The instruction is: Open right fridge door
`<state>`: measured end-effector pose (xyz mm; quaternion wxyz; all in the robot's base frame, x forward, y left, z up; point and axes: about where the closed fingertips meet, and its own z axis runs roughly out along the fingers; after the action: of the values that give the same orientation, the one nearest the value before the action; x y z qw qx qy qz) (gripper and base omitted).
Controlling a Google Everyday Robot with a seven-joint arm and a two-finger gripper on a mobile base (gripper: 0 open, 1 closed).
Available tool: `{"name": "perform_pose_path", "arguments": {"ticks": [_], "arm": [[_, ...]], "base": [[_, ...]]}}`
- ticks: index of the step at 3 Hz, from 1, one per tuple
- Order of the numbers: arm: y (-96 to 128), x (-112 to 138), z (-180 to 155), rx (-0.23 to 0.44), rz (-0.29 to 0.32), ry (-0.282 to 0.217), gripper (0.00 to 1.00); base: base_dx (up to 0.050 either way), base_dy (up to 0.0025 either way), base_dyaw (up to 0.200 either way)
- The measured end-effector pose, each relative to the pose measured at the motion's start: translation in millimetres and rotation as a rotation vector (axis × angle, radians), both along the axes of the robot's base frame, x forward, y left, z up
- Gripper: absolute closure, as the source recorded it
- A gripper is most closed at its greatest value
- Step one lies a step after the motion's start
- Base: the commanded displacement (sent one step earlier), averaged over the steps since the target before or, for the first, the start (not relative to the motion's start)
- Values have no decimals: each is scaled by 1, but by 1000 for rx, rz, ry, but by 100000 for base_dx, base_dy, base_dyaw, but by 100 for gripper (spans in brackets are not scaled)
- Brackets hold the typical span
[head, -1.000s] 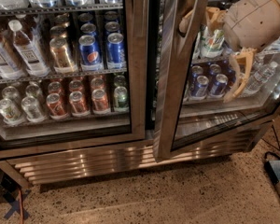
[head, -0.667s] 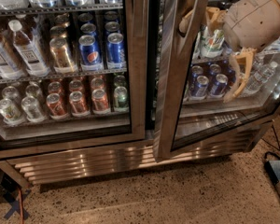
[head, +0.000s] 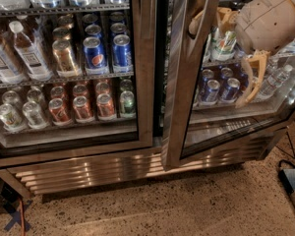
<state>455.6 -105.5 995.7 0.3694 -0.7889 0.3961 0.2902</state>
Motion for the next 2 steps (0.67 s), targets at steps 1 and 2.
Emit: {"name": "perform_pose_path", "arguments": {"ticks": [1, 2], "arm": [[0, 0, 0, 0, 0, 0, 0], [0, 0, 0, 0, 0, 0, 0]], "base": [[0, 0, 0], [0, 0, 0]]}}
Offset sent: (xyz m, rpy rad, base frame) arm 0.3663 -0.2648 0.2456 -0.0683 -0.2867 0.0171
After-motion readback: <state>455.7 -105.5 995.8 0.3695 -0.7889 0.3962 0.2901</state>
